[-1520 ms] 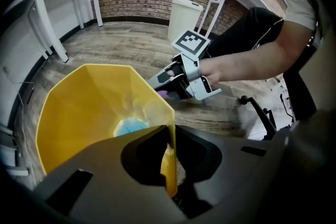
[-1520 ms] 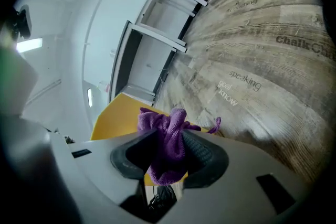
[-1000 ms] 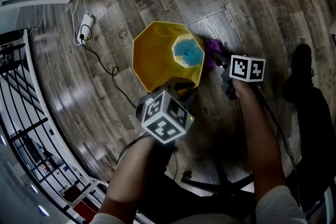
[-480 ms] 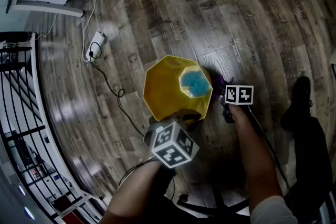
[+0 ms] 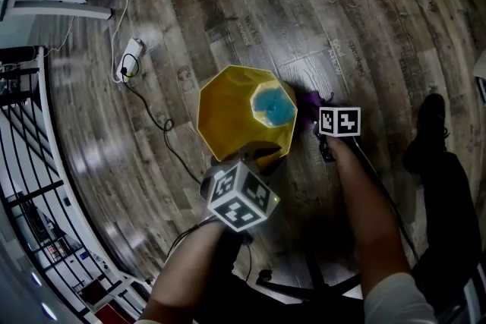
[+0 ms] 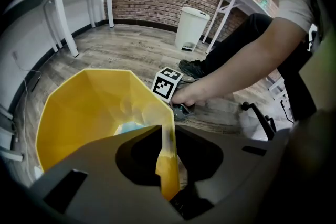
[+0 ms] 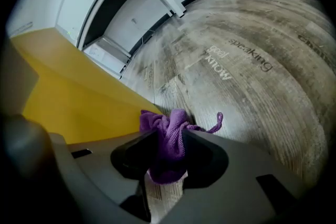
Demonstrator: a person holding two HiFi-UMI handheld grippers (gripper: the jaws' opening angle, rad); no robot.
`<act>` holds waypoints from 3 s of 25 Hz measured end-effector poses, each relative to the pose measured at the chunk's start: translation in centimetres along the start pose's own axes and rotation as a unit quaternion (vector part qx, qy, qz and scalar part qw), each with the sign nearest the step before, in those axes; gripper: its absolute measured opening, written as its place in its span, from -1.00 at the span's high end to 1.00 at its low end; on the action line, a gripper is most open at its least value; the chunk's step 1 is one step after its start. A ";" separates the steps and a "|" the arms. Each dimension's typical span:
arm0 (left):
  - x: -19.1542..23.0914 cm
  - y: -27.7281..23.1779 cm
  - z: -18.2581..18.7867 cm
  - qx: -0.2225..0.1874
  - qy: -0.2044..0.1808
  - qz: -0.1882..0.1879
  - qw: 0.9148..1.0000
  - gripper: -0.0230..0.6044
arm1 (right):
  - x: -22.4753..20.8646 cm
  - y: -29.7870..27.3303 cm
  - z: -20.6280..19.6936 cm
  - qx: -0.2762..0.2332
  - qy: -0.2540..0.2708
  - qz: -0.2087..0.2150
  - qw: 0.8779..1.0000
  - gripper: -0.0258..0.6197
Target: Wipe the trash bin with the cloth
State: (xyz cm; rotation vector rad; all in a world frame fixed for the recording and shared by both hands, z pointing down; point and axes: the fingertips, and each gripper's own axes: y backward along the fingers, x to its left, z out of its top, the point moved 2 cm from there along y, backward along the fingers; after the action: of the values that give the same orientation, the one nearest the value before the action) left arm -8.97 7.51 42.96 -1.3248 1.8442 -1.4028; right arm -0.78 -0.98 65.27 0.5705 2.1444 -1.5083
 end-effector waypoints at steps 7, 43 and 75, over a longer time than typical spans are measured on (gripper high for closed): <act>0.1 0.6 -1.5 0.027 -0.013 -0.004 1.000 0.58 | 0.6 7.2 1.3 -0.073 -0.071 0.042 0.994 0.47; 0.8 -0.7 -0.3 0.030 0.022 -0.010 0.999 0.78 | 9.3 11.8 1.2 -0.113 -0.089 0.162 0.976 0.47; 0.4 -0.7 -0.3 -0.003 0.055 -0.030 0.998 0.77 | 1.7 -2.1 -2.3 0.045 0.123 -0.093 0.987 0.47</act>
State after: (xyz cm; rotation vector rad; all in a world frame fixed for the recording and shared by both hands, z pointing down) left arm -9.12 7.31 43.77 -1.3421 1.8942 -1.5299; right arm -3.70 0.69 66.58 0.6304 2.3816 -1.7197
